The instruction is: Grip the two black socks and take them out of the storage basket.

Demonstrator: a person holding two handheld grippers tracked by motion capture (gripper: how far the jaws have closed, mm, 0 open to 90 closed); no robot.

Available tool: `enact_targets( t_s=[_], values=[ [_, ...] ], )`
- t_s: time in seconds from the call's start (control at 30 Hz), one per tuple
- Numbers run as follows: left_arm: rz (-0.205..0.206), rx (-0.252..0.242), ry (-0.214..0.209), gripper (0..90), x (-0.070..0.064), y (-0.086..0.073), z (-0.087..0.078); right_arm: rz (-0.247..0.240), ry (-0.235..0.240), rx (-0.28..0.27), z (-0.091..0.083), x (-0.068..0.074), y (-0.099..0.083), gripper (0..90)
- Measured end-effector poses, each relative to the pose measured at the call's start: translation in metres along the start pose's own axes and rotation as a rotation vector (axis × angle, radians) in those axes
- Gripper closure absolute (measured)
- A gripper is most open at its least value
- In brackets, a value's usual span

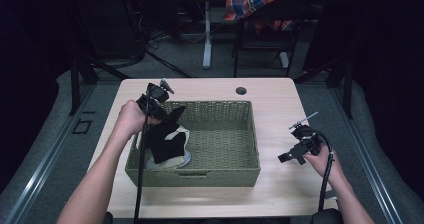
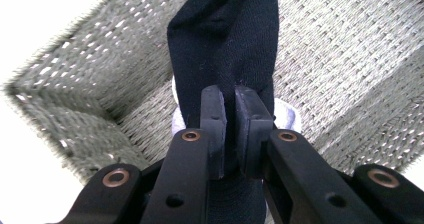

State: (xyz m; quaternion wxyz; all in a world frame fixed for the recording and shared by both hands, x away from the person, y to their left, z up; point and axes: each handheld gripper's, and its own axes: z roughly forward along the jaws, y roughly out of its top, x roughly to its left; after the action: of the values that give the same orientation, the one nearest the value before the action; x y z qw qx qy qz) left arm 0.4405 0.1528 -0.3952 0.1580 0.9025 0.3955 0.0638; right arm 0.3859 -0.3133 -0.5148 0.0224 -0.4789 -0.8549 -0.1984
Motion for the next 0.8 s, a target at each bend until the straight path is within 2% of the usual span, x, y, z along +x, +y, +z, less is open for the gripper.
enact_targets(
  t_s=[0.13, 0.47, 0.67, 0.8],
  values=[
    [0.002, -0.009, 0.000, 84.2, 0.001, 0.003, -0.010, -0.001, 0.000, 0.002, 0.000, 0.000, 0.000, 3.2],
    [0.012, -0.032, 0.031, 84.2, 0.004, 0.013, -0.039, 0.000, -0.001, 0.002, 0.000, 0.000, 0.000, 3.2],
    [0.004, -0.042, 0.055, 84.2, 0.010, 0.013, -0.057, -0.002, 0.001, 0.002, -0.001, 0.000, 0.000, 3.2],
    [-0.016, -0.051, 0.074, 84.2, 0.015, 0.008, -0.069, -0.002, 0.000, 0.002, 0.000, 0.001, 0.000, 3.2]
  ],
)
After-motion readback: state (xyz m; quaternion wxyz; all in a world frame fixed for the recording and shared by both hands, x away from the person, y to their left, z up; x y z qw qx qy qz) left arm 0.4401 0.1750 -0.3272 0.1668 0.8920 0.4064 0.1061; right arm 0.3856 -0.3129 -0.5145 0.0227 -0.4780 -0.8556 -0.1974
